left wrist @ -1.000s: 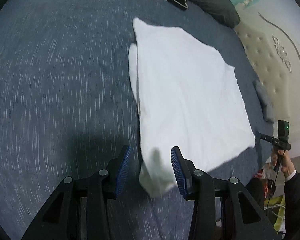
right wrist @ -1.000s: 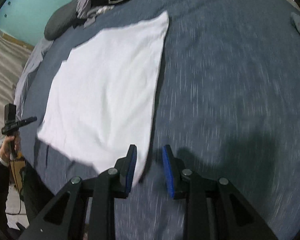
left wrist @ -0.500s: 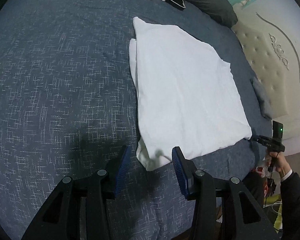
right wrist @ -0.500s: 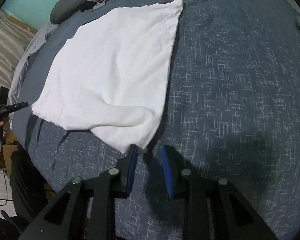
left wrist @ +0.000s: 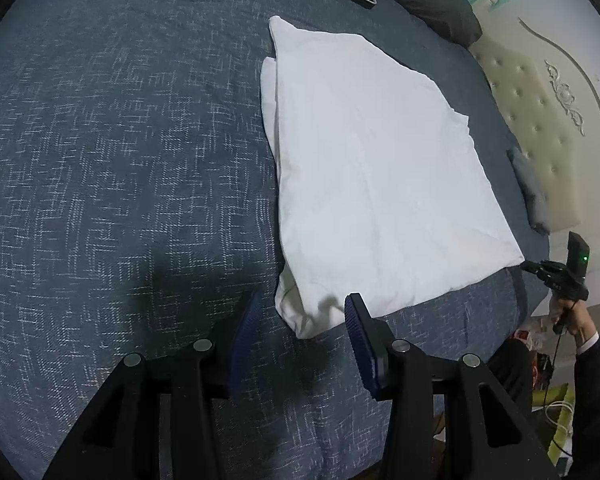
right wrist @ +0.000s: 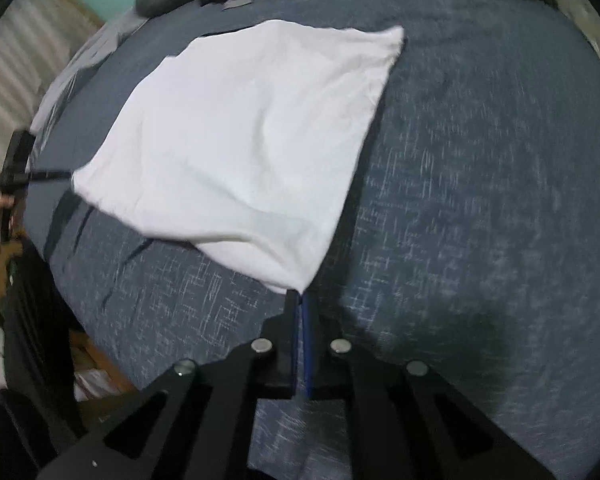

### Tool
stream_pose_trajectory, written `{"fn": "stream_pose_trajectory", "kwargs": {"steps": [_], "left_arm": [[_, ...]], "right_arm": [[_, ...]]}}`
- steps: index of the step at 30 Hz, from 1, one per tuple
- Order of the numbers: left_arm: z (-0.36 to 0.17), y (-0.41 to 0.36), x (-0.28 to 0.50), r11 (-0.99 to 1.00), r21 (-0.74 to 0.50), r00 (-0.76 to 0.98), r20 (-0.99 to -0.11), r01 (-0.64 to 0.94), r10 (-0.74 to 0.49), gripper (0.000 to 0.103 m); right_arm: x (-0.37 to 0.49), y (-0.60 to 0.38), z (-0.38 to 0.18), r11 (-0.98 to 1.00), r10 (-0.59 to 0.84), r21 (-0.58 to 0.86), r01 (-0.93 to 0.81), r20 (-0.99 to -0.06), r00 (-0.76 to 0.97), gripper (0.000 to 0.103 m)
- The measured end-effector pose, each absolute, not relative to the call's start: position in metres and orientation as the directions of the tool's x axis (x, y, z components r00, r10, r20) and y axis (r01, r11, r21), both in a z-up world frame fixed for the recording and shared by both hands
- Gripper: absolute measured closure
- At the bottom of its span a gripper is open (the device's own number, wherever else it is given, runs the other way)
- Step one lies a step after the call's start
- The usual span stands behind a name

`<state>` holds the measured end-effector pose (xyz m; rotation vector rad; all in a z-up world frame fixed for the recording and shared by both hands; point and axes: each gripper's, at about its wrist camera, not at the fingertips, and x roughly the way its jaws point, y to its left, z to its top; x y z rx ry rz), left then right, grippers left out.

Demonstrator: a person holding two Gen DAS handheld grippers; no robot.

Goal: Fold clothes

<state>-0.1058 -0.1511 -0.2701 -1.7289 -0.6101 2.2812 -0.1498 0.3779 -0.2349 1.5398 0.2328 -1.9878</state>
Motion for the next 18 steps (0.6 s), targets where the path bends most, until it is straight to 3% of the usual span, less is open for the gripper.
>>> {"fn": "stream_pose_trajectory", "kwargs": {"steps": [7, 14, 18], "left_arm": [[-0.272, -0.146, -0.107, -0.892, -0.445, -0.275, -0.870, 0.083, 0.409, 0.054], [-0.274, -0.153, -0.105, -0.889, -0.445, -0.282, -0.871, 0.103, 0.403, 0.054], [-0.276, -0.155, -0.104, -0.884, -0.454, -0.286, -0.867, 0.111, 0.408, 0.047]], "right_arm": [[-0.130, 0.381, -0.262, -0.774, -0.235, 0.114, 0.623, -0.965, -0.114, 0.102], [-0.139, 0.401, -0.264, -0.831, -0.324, 0.242, 0.501, -0.943, -0.082, 0.101], [-0.144, 0.417, -0.258, -0.844, -0.383, 0.308, 0.438, -0.919, -0.093, 0.095]]}}
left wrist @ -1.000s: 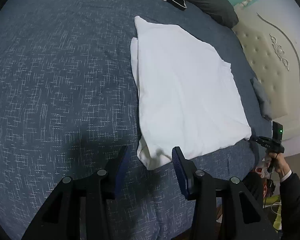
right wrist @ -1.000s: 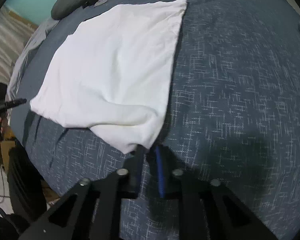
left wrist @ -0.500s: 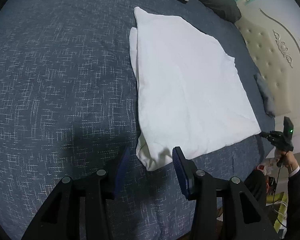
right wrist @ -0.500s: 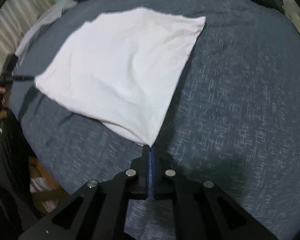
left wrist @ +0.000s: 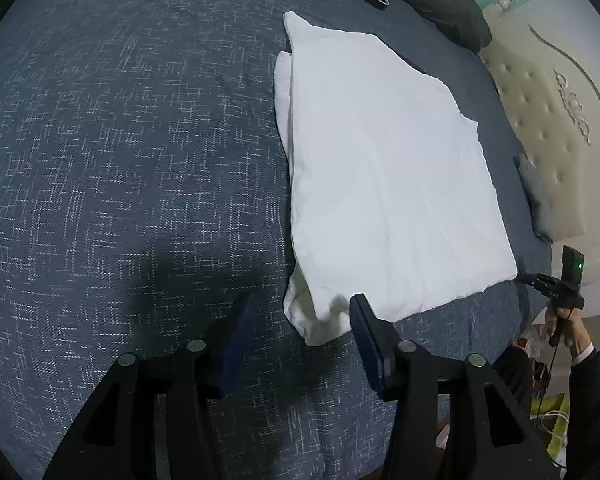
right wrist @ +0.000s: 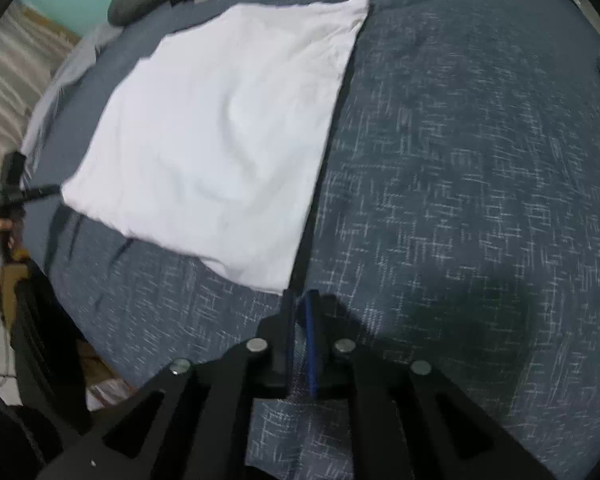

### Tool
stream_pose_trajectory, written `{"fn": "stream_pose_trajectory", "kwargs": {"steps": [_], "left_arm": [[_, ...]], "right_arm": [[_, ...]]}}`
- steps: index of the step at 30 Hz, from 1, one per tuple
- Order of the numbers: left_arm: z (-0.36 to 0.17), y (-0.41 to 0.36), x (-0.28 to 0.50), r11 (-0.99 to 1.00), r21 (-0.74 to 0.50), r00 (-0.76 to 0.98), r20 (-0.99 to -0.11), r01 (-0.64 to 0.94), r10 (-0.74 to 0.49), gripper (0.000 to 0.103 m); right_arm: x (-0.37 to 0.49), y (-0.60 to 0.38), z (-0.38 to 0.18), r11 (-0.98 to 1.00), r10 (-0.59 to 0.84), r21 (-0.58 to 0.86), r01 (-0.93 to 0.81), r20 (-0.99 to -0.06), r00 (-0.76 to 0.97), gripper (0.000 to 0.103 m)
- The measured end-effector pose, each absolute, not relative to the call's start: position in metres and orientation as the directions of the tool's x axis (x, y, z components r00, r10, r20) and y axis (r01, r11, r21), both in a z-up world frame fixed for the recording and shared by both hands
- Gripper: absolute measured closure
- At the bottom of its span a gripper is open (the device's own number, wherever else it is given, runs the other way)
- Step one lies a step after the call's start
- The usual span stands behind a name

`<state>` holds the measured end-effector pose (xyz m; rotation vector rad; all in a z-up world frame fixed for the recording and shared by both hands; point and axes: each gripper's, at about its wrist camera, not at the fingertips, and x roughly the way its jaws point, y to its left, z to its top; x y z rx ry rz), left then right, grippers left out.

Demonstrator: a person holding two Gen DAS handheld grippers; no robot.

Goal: Fold clothes

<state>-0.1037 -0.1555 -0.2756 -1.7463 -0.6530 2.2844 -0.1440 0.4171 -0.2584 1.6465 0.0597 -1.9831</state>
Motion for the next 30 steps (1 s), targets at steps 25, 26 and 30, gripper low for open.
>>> {"fn": "stream_pose_trajectory", "kwargs": {"steps": [25, 26, 30], "left_arm": [[-0.285, -0.147, -0.104, -0.881, -0.465, -0.257, -0.865, 0.089, 0.431, 0.046], [-0.285, -0.146, -0.104, -0.880, -0.468, -0.256, -0.863, 0.084, 0.435, 0.047], [-0.290, -0.141, -0.102, -0.884, -0.463, -0.234, -0.868, 0.060, 0.438, 0.048]], "right_arm": [[-0.117, 0.383, -0.239, -0.754, -0.242, 0.061, 0.654, -0.951, -0.191, 0.101], [-0.117, 0.383, -0.238, -0.753, -0.240, 0.057, 0.655, -0.951, -0.193, 0.101], [-0.121, 0.388, -0.240, -0.758, -0.233, 0.053, 0.651, -0.953, -0.194, 0.101]]}}
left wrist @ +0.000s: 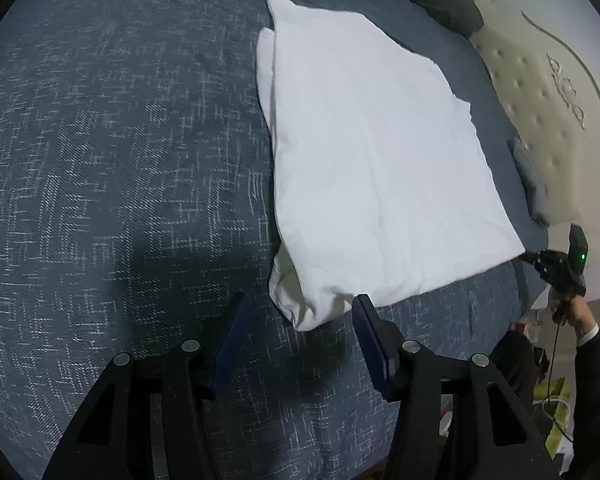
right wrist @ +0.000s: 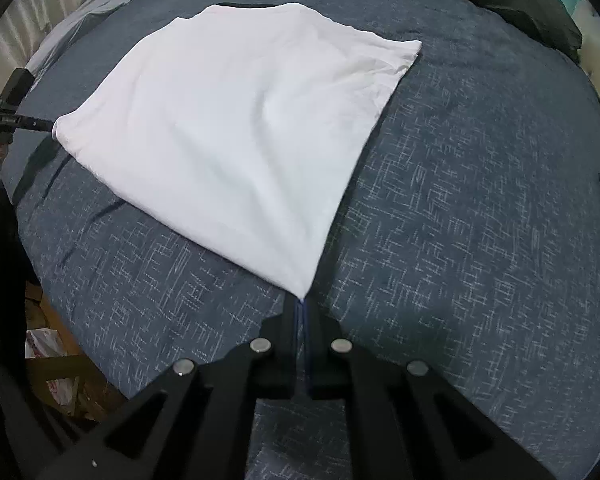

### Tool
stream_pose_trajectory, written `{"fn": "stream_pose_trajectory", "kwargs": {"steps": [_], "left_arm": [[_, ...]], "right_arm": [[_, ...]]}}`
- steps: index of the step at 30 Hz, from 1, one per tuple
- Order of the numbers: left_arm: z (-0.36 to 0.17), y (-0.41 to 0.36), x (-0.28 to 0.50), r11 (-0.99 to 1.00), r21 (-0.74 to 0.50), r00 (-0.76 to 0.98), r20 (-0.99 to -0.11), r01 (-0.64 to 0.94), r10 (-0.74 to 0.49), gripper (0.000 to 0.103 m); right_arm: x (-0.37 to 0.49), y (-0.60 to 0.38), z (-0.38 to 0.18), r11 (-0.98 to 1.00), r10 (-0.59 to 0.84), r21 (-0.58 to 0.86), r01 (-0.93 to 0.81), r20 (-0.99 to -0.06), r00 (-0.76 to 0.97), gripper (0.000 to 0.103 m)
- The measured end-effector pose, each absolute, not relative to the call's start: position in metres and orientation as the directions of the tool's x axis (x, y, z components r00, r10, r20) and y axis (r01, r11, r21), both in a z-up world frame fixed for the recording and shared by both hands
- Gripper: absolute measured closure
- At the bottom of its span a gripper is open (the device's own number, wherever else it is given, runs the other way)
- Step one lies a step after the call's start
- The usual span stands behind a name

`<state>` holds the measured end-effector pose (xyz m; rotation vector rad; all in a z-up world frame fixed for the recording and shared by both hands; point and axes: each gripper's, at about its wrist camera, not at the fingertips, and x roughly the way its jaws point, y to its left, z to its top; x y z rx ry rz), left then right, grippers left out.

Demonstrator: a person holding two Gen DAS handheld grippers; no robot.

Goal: Fold clothes

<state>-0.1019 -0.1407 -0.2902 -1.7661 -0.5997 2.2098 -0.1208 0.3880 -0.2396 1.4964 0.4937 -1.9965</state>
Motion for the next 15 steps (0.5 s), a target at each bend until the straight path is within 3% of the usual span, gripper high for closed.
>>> {"fn": "stream_pose_trajectory", "kwargs": {"steps": [3, 7, 11, 15], "left_arm": [[-0.294, -0.138, -0.101, -0.890, -0.454, -0.219, -0.874, 0.051, 0.434, 0.064], [-0.300, -0.135, -0.105, -0.894, -0.446, -0.208, -0.879, 0.045, 0.428, 0.073], [-0.306, -0.132, -0.108, -0.889, -0.456, -0.204, -0.875, 0.042, 0.440, 0.093], [-0.306, -0.130, -0.109, -0.885, -0.465, -0.201, -0.870, 0.030, 0.451, 0.097]], "right_arm": [[-0.119, 0.376, -0.243, -0.762, -0.234, 0.056, 0.645, -0.953, -0.194, 0.101], [-0.132, 0.380, -0.247, -0.767, -0.236, 0.064, 0.638, -0.953, -0.189, 0.101], [-0.140, 0.380, -0.251, -0.773, -0.235, 0.066, 0.631, -0.954, -0.188, 0.101], [-0.142, 0.379, -0.252, -0.778, -0.234, 0.067, 0.625, -0.954, -0.188, 0.101]]}}
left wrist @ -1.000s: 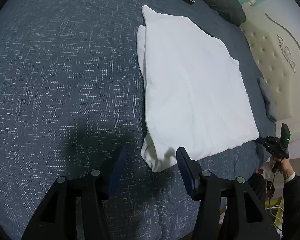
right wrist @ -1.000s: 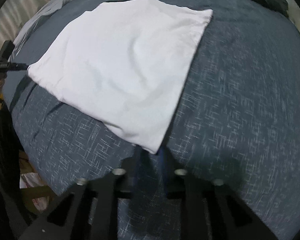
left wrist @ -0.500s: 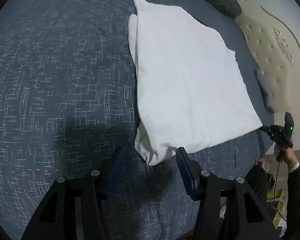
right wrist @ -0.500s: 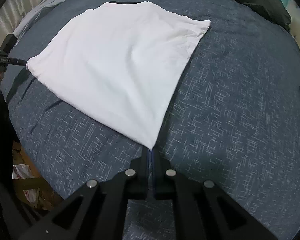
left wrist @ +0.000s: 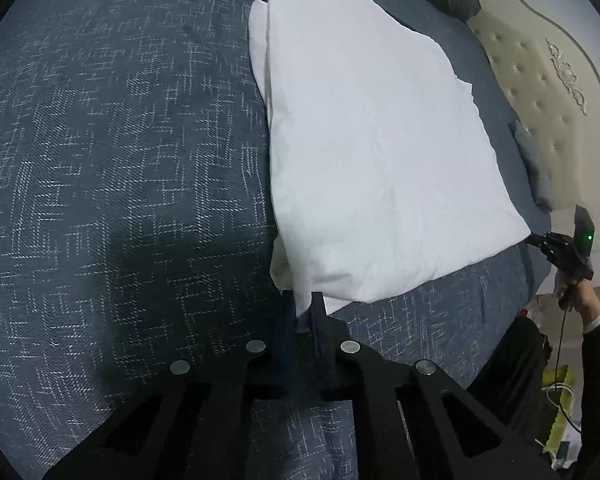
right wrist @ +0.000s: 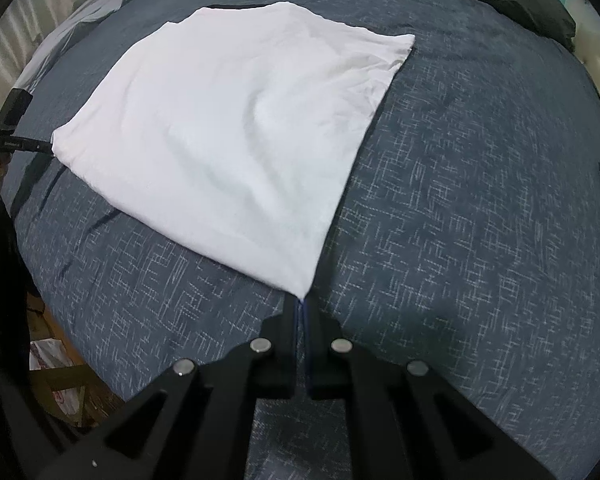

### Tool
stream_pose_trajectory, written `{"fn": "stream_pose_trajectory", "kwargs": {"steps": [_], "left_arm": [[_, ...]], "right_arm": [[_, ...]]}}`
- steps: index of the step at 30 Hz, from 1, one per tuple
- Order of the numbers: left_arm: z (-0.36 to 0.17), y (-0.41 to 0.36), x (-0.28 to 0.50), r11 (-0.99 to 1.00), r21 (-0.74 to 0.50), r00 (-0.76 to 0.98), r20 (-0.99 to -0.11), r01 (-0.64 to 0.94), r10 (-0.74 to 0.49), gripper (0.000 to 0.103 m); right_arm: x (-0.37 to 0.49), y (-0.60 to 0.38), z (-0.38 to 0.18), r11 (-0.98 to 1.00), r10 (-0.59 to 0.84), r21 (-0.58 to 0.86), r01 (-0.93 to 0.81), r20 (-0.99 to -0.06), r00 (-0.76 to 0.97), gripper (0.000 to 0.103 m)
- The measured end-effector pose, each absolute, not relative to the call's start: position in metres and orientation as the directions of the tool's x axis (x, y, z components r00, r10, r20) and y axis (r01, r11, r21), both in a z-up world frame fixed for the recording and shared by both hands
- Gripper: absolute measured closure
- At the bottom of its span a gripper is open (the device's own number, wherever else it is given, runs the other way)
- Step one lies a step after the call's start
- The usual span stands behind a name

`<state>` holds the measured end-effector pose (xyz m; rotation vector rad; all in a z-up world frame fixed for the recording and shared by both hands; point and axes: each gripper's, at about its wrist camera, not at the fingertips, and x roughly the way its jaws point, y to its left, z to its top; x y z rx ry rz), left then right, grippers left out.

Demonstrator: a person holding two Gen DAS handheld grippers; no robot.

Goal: Fold clothes
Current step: 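Hold the shirt corners with both tools and pull to square the fold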

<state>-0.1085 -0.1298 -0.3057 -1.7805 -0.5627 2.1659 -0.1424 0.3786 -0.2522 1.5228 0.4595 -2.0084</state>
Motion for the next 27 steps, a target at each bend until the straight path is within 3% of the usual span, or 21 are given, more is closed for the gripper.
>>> {"fn": "stream_pose_trajectory", "kwargs": {"steps": [9, 21, 27], "left_arm": [[-0.276, -0.143, -0.100, -0.890, -0.455, -0.238, -0.862, -0.024, 0.447, 0.098], [-0.303, -0.131, -0.099, -0.884, -0.467, -0.178, -0.871, 0.007, 0.458, 0.098], [-0.289, -0.131, -0.099, -0.880, -0.474, -0.198, -0.863, 0.005, 0.464, 0.094]], "right_arm": [[-0.146, 0.385, -0.243, -0.793, -0.260, 0.082, 0.604, -0.942, -0.212, 0.101], [-0.147, 0.394, -0.263, -0.819, -0.223, 0.078, 0.569, -0.956, -0.189, 0.103], [-0.151, 0.412, -0.244, -0.846, -0.294, 0.140, 0.515, -0.927, -0.231, 0.102]]}}
